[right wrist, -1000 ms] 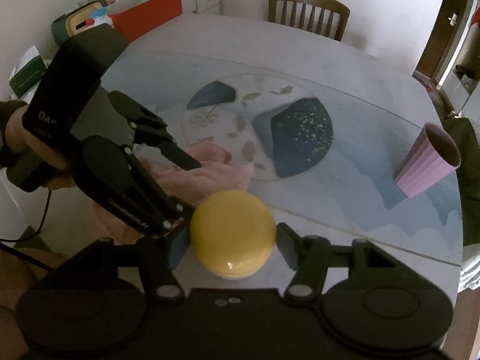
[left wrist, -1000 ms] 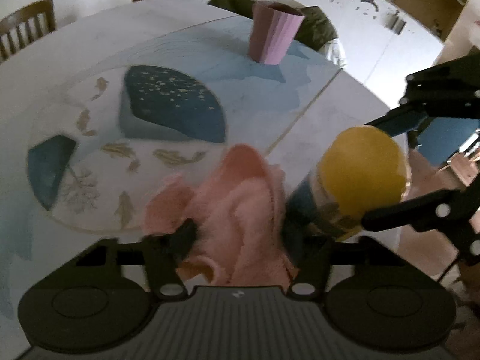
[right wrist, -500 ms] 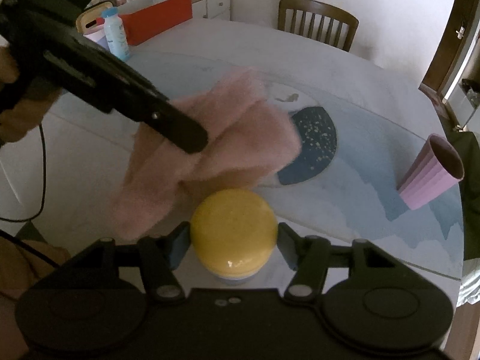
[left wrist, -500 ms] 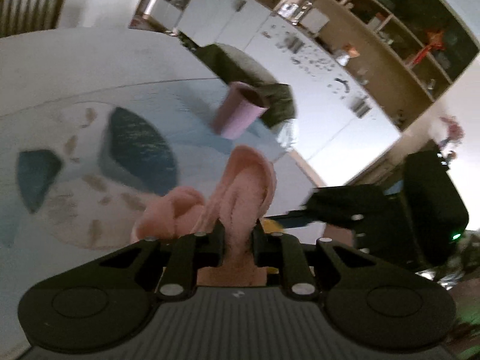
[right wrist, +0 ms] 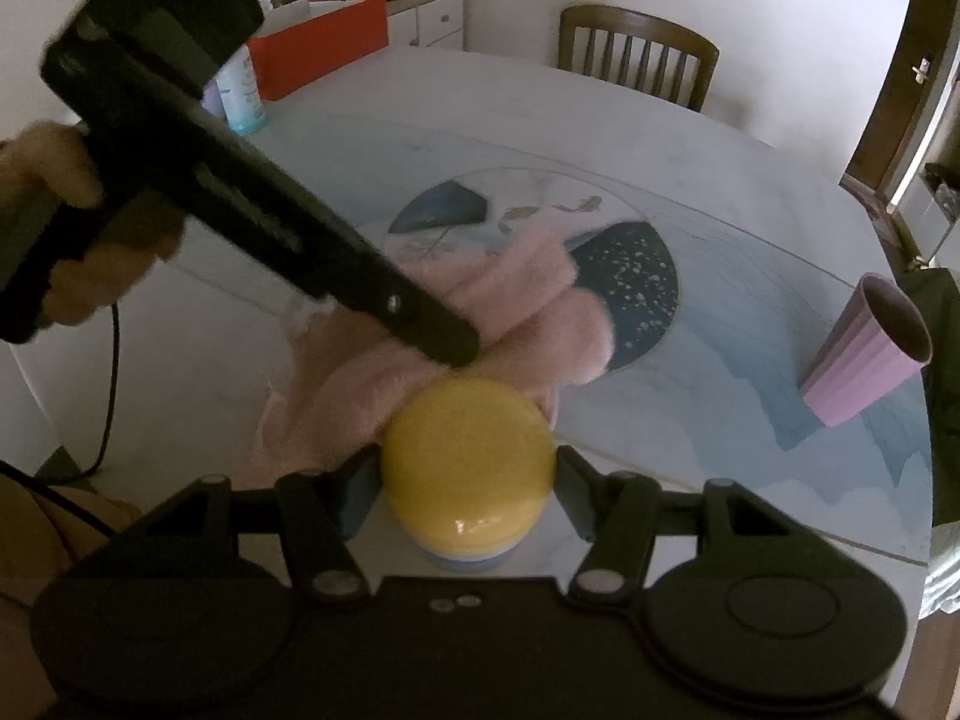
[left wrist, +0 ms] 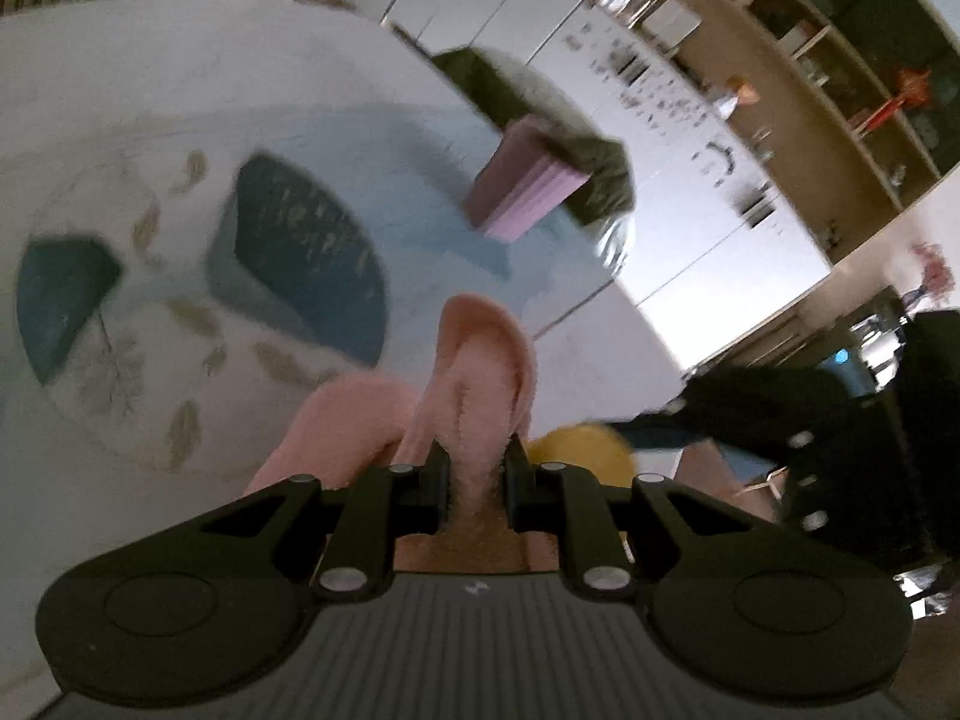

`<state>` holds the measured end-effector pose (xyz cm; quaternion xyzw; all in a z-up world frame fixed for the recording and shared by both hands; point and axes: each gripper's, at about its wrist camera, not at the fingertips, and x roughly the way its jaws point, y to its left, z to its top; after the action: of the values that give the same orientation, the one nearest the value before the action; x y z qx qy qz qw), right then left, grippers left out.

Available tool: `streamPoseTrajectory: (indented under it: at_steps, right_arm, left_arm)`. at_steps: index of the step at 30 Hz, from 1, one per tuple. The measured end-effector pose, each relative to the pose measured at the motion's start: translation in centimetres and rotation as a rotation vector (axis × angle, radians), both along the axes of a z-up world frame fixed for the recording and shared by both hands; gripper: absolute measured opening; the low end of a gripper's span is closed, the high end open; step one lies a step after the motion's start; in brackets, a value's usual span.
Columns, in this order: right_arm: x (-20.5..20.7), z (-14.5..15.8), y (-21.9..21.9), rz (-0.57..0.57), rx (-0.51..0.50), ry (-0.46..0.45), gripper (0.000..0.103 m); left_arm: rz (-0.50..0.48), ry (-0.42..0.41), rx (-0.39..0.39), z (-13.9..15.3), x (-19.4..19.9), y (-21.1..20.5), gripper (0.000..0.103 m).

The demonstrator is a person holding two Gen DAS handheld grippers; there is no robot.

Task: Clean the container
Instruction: 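Wipe around the bottle with the towel in the left tool while the right tool holds it, then rub the towel over the yellow cap with the left tool while the right tool holds the bottle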

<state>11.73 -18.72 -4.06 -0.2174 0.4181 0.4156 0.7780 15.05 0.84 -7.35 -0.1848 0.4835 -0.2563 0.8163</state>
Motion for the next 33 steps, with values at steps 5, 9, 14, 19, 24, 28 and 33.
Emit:
streamPoseTrajectory:
  at_steps: [5, 9, 14, 19, 24, 28, 33]
  right_arm:
    - [0.6, -0.2, -0.1, -0.014, 0.010, 0.002, 0.061]
    - [1.8, 0.0, -1.0, -0.112, 0.056, 0.060, 0.061]
    - [4.5, 0.2, -2.8, -0.336, 0.142, 0.144, 0.061]
    - [6.5, -0.2, -4.4, -0.535, 0.195, 0.184, 0.061]
    - [7.1, -0.6, -4.8, -0.628, 0.238, 0.242, 0.061]
    - [6.5, -1.0, -3.9, -0.605, 0.260, 0.294, 0.061]
    - [5.3, -0.9, -3.0, -0.581, 0.259, 0.307, 0.060]
  left_arm:
    - [-0.016, 0.053, 0.035, -2.8, -0.1, -0.5, 0.016]
    - [-0.006, 0.050, 0.082, -3.5, -0.9, -0.5, 0.016]
    - [0.046, -0.005, 0.075, -1.4, -2.2, 0.4, 0.016]
    - [0.013, -0.064, 0.036, 1.4, -3.6, -0.5, 0.016]
    - [-0.066, -0.101, 0.031, 2.7, -4.1, -3.3, 0.016]
    - [-0.081, -0.089, 0.051, 1.8, -3.8, -4.3, 0.016]
    - [-0.037, -0.048, 0.063, 0.2, -3.2, -3.7, 0.017]
